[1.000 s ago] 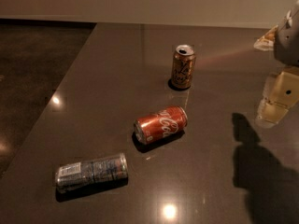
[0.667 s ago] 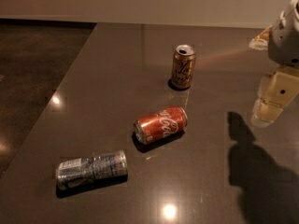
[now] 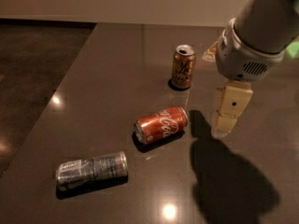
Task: Pick coke can
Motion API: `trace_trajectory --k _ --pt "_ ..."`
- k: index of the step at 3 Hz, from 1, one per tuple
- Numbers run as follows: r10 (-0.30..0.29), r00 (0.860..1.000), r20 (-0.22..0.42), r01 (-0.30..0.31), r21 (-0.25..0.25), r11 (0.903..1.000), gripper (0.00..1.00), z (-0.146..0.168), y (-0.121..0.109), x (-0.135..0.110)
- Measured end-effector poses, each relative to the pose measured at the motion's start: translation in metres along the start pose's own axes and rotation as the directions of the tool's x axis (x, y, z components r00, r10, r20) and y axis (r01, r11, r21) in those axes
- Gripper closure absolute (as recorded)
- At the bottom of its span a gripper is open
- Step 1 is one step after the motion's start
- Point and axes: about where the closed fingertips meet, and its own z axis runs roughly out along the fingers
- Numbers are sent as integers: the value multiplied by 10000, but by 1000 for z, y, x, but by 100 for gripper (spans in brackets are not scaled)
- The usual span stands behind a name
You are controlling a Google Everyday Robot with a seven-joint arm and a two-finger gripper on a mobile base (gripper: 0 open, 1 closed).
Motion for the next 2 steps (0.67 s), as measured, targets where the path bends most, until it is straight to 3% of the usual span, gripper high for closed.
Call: trace_trajectory --k 1,2 --pt "-579 9979 287 592 -469 9971 0 22 7 -24" --pt "-1128 9919 584 1181 -969 9883 0 44 15 -41"
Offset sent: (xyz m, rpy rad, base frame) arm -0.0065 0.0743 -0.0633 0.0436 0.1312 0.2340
